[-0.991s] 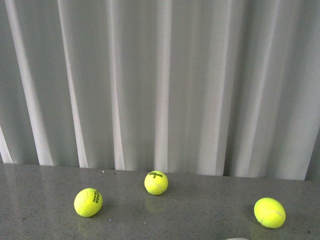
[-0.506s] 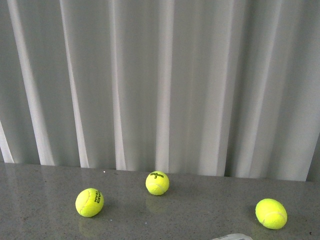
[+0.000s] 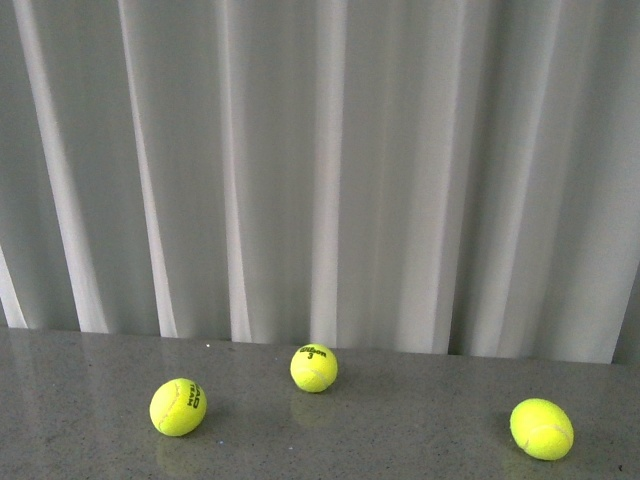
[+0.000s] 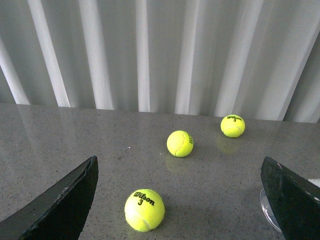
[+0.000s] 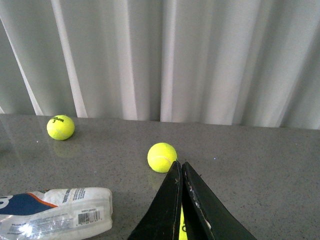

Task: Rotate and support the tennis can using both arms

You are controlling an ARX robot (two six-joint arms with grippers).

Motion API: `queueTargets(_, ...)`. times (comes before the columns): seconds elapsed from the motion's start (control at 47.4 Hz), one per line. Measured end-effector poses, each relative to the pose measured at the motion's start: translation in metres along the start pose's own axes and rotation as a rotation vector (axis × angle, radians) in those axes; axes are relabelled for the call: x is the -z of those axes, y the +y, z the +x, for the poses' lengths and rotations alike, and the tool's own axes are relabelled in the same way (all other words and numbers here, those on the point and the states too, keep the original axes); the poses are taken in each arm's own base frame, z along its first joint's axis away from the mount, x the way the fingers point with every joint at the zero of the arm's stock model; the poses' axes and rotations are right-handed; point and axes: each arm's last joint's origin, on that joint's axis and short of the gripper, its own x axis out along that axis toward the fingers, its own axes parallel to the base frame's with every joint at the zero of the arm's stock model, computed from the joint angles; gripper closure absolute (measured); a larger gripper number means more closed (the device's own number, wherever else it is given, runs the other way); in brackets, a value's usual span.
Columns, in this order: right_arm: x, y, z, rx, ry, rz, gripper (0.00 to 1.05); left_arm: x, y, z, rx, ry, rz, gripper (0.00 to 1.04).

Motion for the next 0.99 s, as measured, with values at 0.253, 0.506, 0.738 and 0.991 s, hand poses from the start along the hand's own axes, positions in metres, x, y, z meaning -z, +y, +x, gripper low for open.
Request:
queueTargets(0.253, -0.003, 0.000, -0.008, -0.001, -0.010, 0.000, 1.01, 0.000, 0.000, 0.000, 0.000, 0.000, 0.000, 0.07)
queueTargets(0.506, -0.004, 0.000, -0.016, -0.001, -0.015, 0.000, 1.01, 0.000, 0.000, 0.000, 0.000, 0.000, 0.000, 0.07)
queueTargets(0.738, -0.004, 0.000, -0.021, -0.002, -0.016, 0.000, 1.01, 0.000, 0.000, 0.000, 0.000, 0.000, 0.000, 0.07)
queueTargets(0.991, -0.004, 0.000, -0.025, -0.002, -0.016, 0.000, 1.01, 0.000, 0.000, 0.000, 0.000, 0.000, 0.000, 0.07)
